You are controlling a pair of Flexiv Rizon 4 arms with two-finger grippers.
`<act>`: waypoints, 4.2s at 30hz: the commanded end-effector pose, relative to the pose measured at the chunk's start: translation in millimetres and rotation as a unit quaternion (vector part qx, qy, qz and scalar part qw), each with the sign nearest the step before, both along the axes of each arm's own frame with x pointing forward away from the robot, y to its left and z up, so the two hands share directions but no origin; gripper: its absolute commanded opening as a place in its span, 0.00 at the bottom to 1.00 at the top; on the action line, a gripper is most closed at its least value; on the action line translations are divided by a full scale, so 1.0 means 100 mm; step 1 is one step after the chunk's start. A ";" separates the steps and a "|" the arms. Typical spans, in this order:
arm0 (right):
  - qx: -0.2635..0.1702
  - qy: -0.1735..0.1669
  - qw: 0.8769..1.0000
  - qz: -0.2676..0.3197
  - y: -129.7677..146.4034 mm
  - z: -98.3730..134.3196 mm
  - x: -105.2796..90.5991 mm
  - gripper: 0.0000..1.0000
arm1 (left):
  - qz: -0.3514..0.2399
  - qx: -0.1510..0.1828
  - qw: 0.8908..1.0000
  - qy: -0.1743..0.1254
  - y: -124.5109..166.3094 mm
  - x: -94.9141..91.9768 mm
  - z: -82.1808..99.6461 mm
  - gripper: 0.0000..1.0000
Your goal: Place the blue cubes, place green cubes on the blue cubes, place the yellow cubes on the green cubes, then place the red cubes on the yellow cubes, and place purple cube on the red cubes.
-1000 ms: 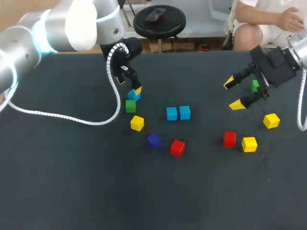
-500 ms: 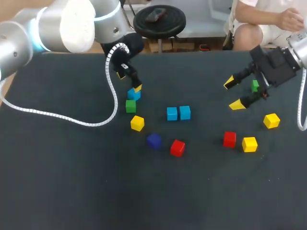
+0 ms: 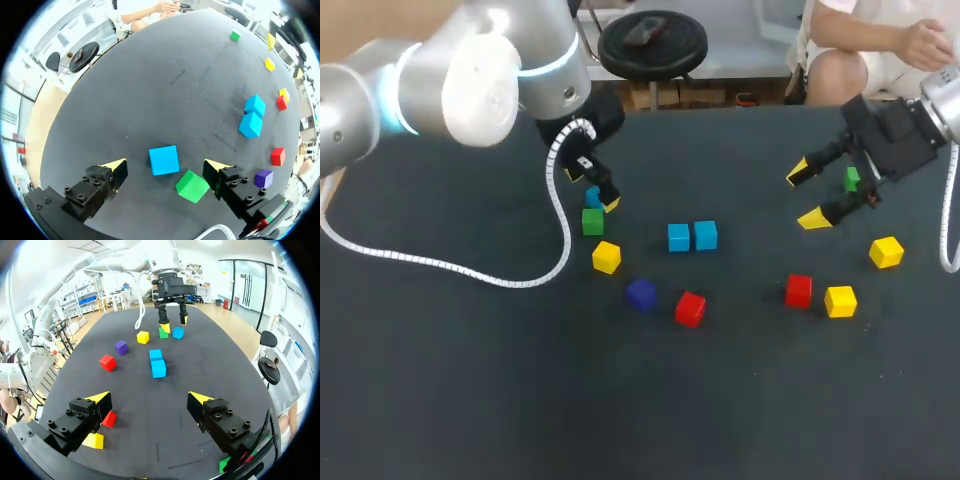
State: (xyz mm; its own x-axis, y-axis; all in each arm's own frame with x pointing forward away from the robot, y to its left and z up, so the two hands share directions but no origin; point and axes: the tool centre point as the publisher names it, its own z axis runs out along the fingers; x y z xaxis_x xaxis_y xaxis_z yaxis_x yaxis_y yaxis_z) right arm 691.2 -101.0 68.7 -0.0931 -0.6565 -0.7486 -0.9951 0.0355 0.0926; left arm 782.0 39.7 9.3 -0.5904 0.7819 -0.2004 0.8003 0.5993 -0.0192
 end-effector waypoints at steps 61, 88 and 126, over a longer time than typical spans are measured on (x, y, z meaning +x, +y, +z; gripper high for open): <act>0.001 0.000 1.000 0.000 0.00 0.00 0.00 1.00 | -0.222 0.002 0.975 -0.012 -0.15 -0.04 0.23 0.00; 0.001 0.000 1.000 0.000 0.00 0.00 0.00 1.00 | -0.256 -0.032 0.966 0.004 -0.34 -0.39 0.20 0.00; 0.001 0.000 1.000 0.000 0.00 0.00 0.00 1.00 | -0.244 -0.010 0.970 0.005 -0.47 -0.67 0.21 0.00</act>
State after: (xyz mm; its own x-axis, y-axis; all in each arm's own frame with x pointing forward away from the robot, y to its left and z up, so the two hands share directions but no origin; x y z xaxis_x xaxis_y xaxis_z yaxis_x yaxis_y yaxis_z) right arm 691.3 -101.1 68.6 -0.0932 -0.6565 -0.7485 -0.9951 0.0355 0.0927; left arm 728.3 -3.4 26.9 -0.1473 0.9609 -0.2344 0.9887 0.1364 -0.0623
